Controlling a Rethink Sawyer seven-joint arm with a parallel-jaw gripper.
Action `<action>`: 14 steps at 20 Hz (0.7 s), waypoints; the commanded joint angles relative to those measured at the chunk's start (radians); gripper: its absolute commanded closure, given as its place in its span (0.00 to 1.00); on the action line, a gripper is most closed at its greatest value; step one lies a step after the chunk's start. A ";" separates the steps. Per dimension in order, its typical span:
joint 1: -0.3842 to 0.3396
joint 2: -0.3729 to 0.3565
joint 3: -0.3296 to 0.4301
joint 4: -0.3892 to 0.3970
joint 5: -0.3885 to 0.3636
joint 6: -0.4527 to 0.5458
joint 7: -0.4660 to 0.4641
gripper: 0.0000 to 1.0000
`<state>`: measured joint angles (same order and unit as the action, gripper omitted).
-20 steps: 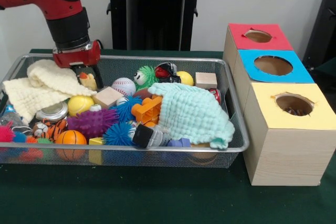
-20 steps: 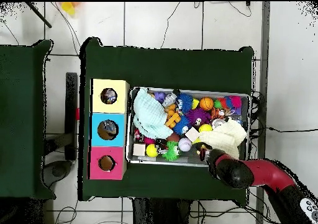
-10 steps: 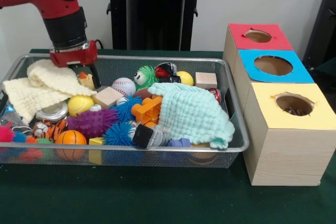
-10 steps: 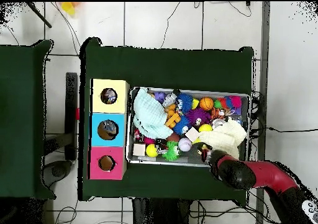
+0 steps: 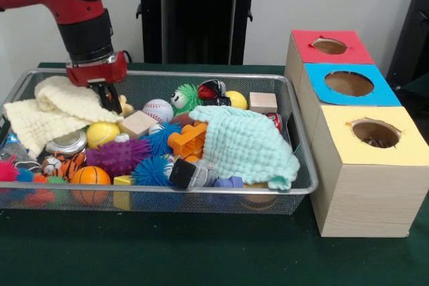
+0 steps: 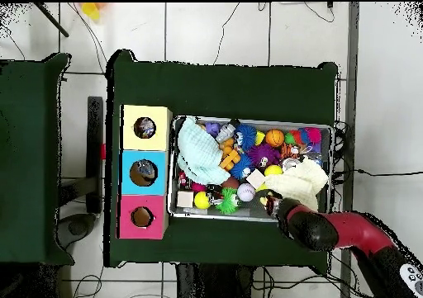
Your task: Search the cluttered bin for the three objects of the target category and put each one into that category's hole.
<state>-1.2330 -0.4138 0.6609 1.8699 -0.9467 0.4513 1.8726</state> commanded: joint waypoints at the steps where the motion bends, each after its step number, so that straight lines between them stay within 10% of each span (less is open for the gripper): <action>1: 0.078 -0.031 0.040 -0.071 -0.068 0.132 -0.347 1.00; 7: 0.115 -0.071 0.024 0.001 -0.057 0.070 -0.230 1.00; 14: 0.145 -0.251 0.077 0.170 0.142 0.153 -0.128 1.00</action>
<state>-1.1181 -0.5262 0.6629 1.9477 -0.9079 0.4686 1.8677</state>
